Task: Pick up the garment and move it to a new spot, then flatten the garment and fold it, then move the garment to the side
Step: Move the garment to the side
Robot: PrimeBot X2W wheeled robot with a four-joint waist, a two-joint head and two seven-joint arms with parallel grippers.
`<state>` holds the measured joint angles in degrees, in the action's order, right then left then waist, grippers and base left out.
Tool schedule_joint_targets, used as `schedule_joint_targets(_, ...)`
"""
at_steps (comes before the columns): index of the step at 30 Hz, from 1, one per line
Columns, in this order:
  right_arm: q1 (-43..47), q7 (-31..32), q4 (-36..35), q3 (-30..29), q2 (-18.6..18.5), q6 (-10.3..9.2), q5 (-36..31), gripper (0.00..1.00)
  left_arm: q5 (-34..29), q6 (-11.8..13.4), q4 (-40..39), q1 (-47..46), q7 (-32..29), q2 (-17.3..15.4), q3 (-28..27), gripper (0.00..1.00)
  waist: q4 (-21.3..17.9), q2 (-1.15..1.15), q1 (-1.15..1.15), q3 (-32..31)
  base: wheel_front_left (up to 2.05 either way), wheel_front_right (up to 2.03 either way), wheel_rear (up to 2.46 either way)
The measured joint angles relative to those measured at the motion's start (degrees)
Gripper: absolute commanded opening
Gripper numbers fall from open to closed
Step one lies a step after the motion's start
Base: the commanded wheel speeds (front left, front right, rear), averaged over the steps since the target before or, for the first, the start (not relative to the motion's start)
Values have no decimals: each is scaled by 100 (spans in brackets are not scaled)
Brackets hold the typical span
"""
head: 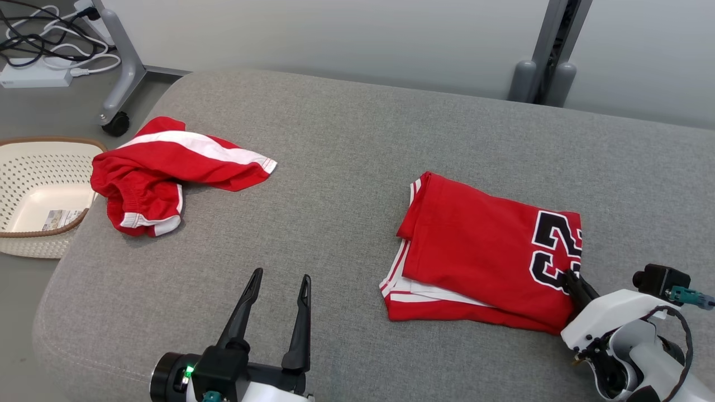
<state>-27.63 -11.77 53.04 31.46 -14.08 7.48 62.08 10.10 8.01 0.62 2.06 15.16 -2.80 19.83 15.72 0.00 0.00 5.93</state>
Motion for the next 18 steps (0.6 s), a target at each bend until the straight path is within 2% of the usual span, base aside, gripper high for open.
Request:
schedule_joint_targets(9, -270, -296, 86, 443, -208, 1, -338, 0, -113, -47, -12, 8, -1, 0, -9, 100, -157, 0, 0, -21, 0, 0, 0)
schedule_joint_targets(18, -326, -313, -121, 5, -218, 1, -955, 0, -308, -124, -22, -78, 0, 0, 34, 100, -653, 0, 0, 59, 0, 0, 0)
